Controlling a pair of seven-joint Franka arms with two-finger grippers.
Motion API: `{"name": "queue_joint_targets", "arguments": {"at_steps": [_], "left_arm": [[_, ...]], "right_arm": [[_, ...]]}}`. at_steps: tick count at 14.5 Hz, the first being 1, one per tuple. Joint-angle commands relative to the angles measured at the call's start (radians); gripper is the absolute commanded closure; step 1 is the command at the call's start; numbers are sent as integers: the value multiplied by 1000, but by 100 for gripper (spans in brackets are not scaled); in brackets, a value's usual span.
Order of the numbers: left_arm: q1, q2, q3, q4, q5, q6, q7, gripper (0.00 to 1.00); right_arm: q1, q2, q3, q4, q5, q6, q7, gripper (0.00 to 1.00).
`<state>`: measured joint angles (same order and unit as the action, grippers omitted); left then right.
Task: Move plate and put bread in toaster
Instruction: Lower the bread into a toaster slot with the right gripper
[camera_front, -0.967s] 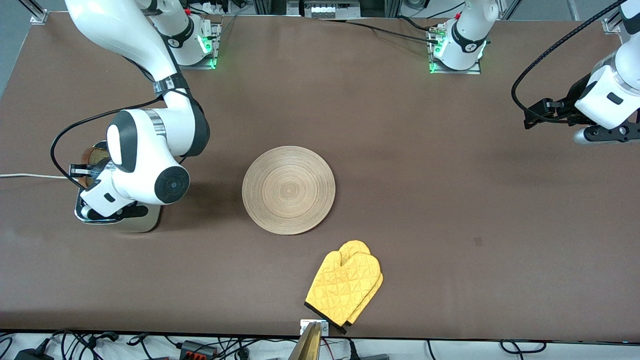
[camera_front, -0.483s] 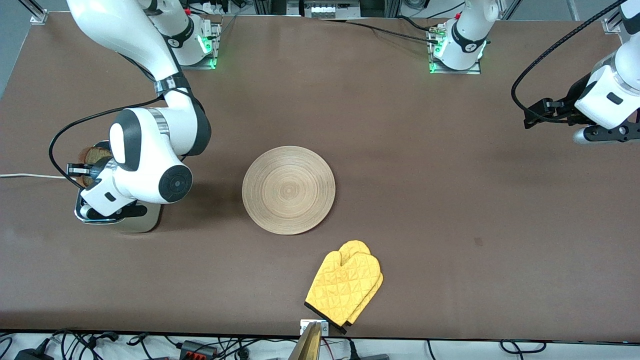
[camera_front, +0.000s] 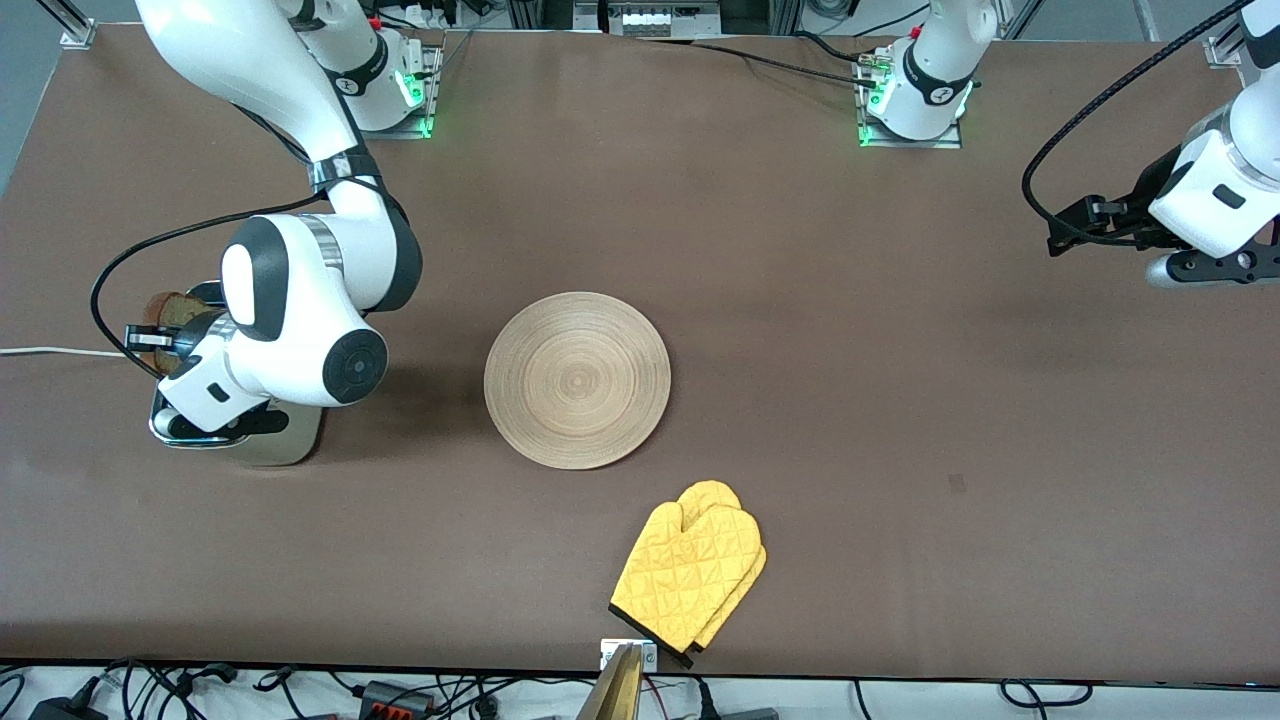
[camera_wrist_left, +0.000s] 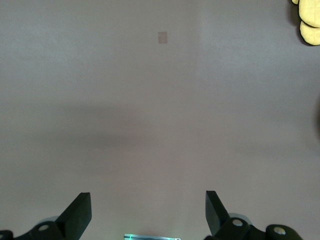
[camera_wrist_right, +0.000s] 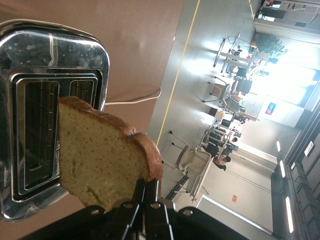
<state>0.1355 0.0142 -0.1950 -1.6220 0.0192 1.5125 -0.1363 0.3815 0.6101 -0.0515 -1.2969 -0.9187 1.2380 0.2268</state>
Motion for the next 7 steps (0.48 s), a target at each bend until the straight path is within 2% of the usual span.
{"name": "queue_joint_targets", "arguments": {"at_steps": [1, 5, 7], "left_arm": [[-4, -30, 6, -24, 1, -5, 6, 0], [-4, -30, 6, -24, 1, -5, 4, 0], [-4, -30, 6, -24, 1, -5, 6, 0]], "right_arm": [[8, -9, 12, -19, -9, -8, 40, 100], [8, 7, 12, -19, -6, 0, 43, 100], [8, 7, 12, -19, 23, -2, 45, 100]]}}
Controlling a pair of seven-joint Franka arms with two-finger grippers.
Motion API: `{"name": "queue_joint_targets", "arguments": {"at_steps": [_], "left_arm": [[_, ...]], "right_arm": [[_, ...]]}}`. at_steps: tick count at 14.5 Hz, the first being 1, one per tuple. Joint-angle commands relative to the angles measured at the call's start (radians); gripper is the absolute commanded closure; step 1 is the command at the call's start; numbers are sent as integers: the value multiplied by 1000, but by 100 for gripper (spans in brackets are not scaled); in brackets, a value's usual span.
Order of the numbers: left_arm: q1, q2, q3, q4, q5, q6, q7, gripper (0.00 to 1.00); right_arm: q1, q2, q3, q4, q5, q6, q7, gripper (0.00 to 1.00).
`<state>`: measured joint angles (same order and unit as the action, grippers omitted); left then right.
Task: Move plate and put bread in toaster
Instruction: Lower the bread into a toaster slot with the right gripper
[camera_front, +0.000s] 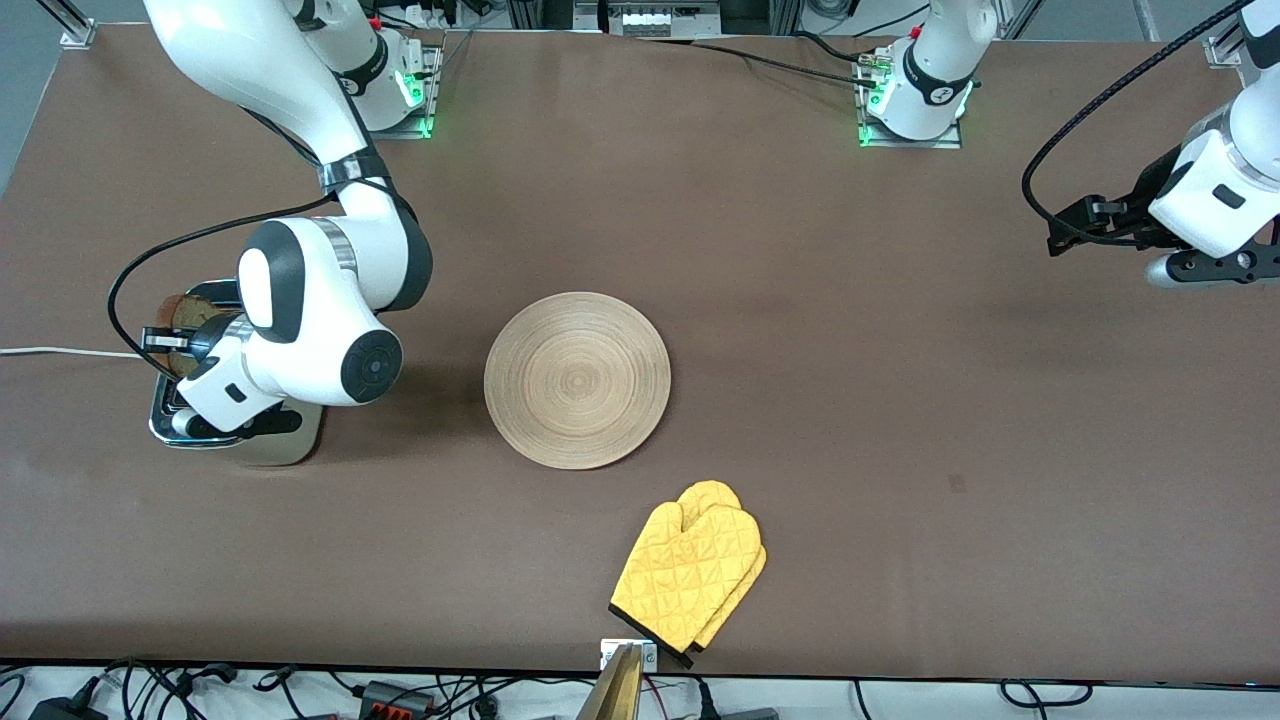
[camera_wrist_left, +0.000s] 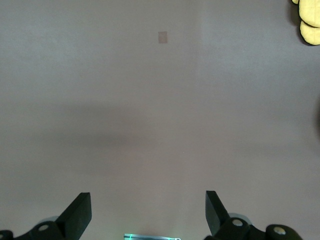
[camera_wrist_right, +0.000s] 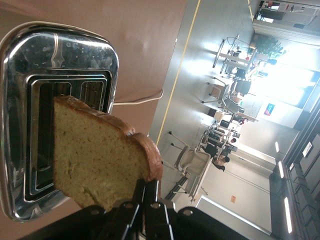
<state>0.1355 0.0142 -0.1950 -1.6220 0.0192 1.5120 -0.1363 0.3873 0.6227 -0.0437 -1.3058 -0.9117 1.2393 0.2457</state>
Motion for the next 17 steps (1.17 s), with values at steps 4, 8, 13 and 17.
{"name": "queue_joint_targets", "arguments": {"at_steps": [4, 8, 13, 17], "left_arm": [[-4, -30, 6, -24, 1, -4, 4, 0], [-4, -30, 8, -24, 1, -4, 6, 0], [-2, -30, 8, -24, 1, -6, 6, 0], [-2, -30, 8, -24, 1, -4, 6, 0]], "right_arm": [[4, -3, 4, -13, 22, -4, 50, 100], [1, -3, 4, -35, 20, 14, 73, 100], [-2, 2, 4, -38, 22, 43, 106, 100], [-7, 3, 4, -38, 22, 52, 106, 100]]}}
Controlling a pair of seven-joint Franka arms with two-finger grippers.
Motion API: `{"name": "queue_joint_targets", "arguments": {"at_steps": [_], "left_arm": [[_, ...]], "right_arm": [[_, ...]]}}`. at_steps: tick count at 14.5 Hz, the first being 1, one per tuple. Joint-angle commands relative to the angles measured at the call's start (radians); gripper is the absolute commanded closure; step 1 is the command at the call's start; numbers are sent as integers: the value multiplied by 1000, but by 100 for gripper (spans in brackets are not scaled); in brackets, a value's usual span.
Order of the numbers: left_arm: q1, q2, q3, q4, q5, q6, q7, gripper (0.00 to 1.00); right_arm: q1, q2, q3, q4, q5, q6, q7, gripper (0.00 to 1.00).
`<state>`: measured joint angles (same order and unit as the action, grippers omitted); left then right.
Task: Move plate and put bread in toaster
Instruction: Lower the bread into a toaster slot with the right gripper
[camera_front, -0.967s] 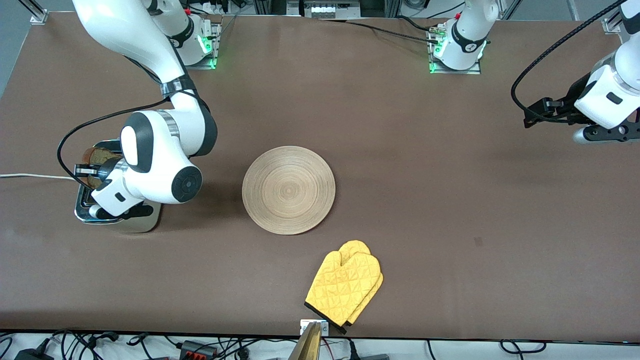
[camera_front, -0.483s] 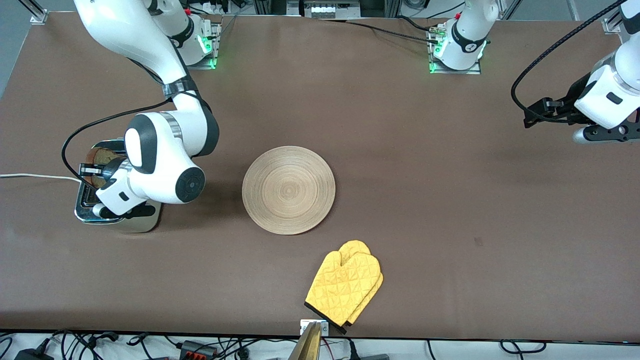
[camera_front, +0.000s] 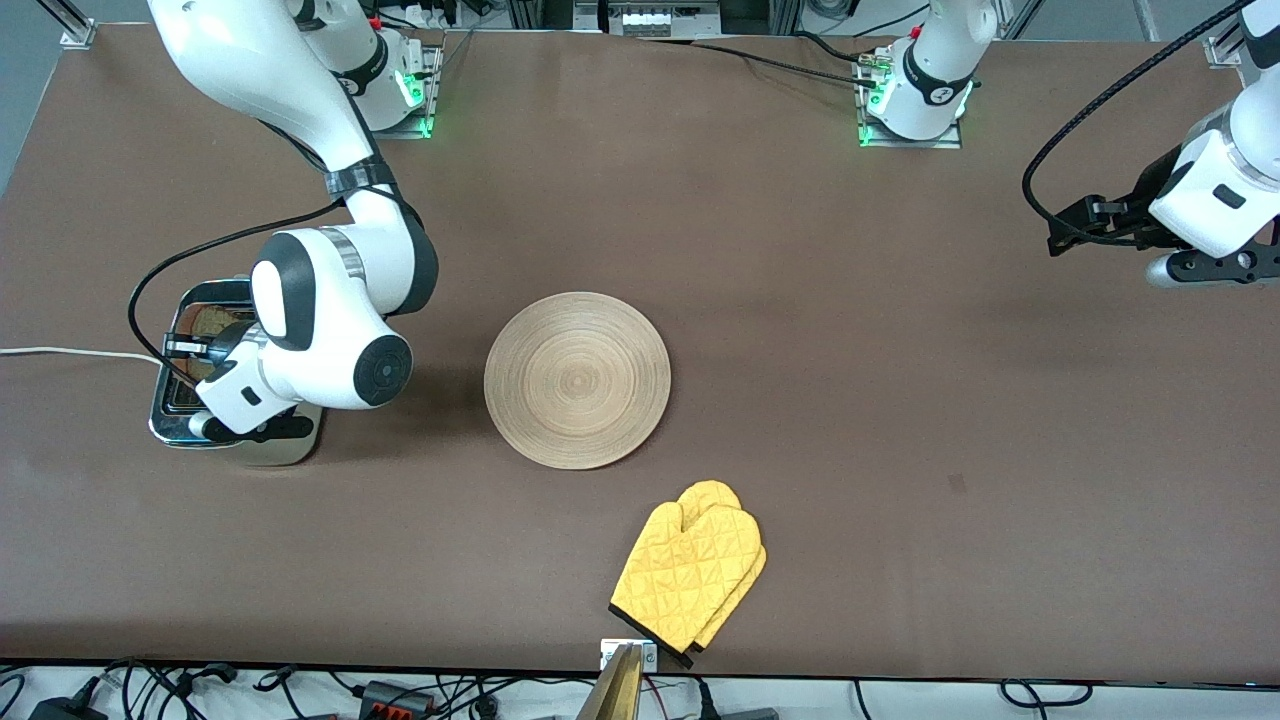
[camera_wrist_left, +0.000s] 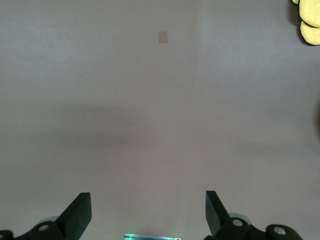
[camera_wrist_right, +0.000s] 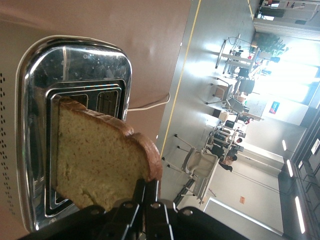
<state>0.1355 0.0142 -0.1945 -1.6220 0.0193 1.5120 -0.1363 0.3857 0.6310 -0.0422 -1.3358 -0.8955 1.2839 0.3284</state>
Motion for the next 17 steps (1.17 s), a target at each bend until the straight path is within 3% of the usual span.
{"name": "queue_joint_targets", "arguments": {"at_steps": [1, 7, 8, 9, 10, 17], "left_arm": [[-2, -29, 7, -24, 1, -4, 6, 0], [-2, -29, 7, -24, 1, -6, 6, 0], [-2, -29, 7, -24, 1, -6, 6, 0], [-2, -29, 7, -24, 1, -6, 6, 0], [-2, -29, 7, -24, 1, -6, 6, 0], [-2, -29, 7, -24, 1, -6, 6, 0]], "right_arm": [[-5, -4, 2, -8, 7, 9, 23, 100], [-16, 18, 2, -10, 39, 25, 23, 100], [-18, 19, 2, -10, 39, 25, 23, 85], [-16, 19, -1, -8, 30, 29, 23, 36], [-19, 6, 1, -8, 30, 61, 21, 0], [-33, -42, -8, 3, 122, 86, 6, 0]]}}
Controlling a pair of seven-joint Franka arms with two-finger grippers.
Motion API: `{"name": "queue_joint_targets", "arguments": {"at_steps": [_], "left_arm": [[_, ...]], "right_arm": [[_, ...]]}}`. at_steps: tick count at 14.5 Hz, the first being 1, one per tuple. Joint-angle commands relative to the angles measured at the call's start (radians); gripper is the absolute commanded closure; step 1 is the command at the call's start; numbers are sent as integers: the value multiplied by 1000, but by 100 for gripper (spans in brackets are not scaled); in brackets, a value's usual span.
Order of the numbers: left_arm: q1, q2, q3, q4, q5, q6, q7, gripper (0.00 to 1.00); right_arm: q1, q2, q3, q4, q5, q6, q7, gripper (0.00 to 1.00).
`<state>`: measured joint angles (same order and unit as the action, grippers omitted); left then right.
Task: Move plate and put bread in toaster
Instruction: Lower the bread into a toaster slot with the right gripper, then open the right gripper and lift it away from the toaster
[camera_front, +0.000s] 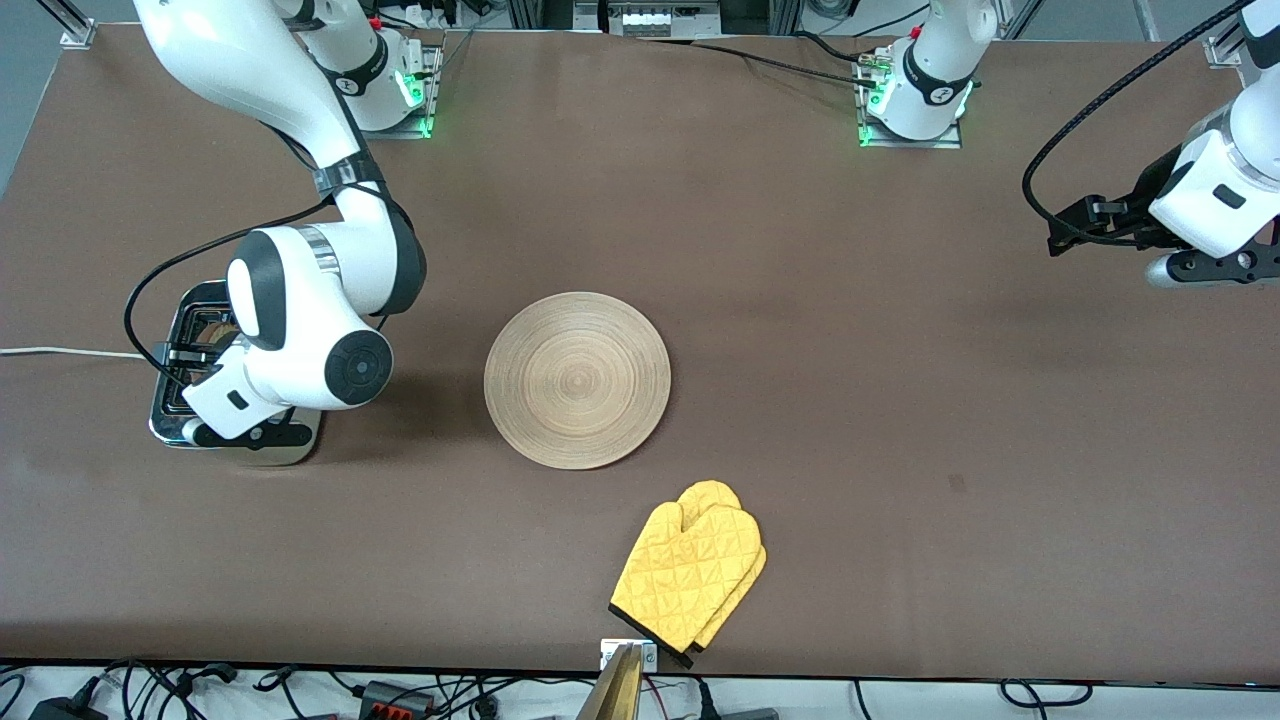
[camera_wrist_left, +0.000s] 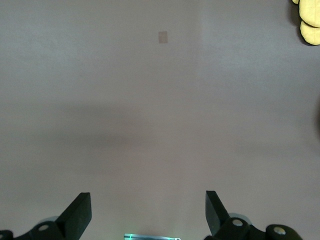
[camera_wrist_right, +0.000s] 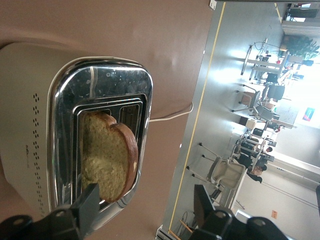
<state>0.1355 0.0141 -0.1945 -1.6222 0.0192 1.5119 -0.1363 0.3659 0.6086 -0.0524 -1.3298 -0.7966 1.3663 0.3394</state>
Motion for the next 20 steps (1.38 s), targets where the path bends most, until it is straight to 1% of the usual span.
{"name": "queue_joint_targets", "arguments": {"at_steps": [1, 3, 4, 6, 10, 13, 14, 15, 18, 19, 20], "left_arm": [[-2, -29, 9, -24, 1, -6, 6, 0], [-2, -28, 9, -24, 1, -6, 6, 0], [-2, -28, 9, -24, 1, -6, 6, 0], [-2, -28, 9, -24, 1, -6, 6, 0], [-2, -28, 9, -24, 1, -6, 6, 0], [-2, -28, 9, -24, 1, -6, 6, 0], [-2, -28, 9, -24, 1, -6, 6, 0], [-2, -29, 9, -24, 1, -6, 6, 0], [-2, -28, 9, -24, 1, -6, 6, 0], [-2, -28, 9, -24, 1, -6, 6, 0], [-2, -28, 9, -24, 1, -6, 6, 0]], "right_arm": [[-15, -29, 2, -3, 33, 7, -8, 0], [-30, -49, 3, 6, 42, 16, -19, 0], [-36, -52, 6, 29, 52, 19, -35, 0], [-35, -59, 2, 67, 92, 11, -94, 0], [-61, -124, -1, 69, 221, 11, -106, 0], [-137, -148, 0, 69, 396, 36, -131, 0], [-154, -157, -1, 69, 437, 43, -141, 0], [-183, -164, 0, 69, 477, 59, -181, 0], [-274, -179, 2, 69, 650, 111, -249, 0], [-292, -182, 2, 69, 696, 112, -252, 0], [-298, -182, 0, 69, 723, 114, -253, 0]]}}
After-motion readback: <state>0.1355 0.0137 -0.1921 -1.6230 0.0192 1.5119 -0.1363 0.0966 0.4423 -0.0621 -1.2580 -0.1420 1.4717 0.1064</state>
